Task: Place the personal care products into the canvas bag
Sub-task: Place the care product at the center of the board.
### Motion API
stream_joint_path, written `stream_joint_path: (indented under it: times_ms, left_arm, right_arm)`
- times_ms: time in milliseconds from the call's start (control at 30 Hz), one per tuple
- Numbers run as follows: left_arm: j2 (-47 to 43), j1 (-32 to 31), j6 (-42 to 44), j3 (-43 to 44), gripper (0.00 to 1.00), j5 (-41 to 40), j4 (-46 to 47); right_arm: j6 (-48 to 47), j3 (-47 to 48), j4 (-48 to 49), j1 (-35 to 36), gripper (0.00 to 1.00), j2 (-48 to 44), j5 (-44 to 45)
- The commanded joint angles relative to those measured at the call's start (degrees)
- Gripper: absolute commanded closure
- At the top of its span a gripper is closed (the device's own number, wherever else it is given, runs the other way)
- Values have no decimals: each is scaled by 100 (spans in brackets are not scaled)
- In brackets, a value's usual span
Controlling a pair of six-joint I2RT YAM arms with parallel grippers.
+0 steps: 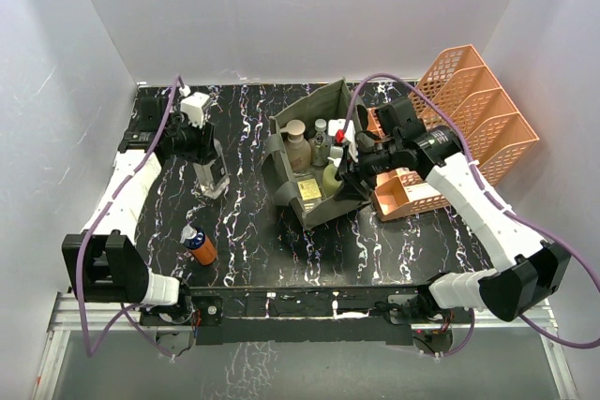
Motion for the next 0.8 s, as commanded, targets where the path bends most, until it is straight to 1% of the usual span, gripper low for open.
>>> stream_joint_path:
  times_ms: [0,67,133,267,433,700,767]
  left_arm:
    - [-534,49,239,-190,100,490,1226]
    - [-531,44,383,-322,100,632,1280]
    - [-555,44,485,-440,100,719,1300]
    - [-637,49,741,-694,100,890,1296]
    - [-722,49,869,-1101,100,1080,1385]
    - [-853,36,1108,-1512,83,1113,1398]
    - [-909,40,1187,-1590,75,1093,1342]
  right_arm:
    - [262,600,431,-9,39,-250,-129]
    - [500,845,493,-9,31,-199,-142]
    - [672,1132,529,-13,27,-99,-127]
    - [1056,1459,813,-9,26,170,263]
    - [1046,1324,1096,-1,25,325,741]
    - [914,939,1209,23,25,368,819]
    - [798,923,1153,41,24,446,982]
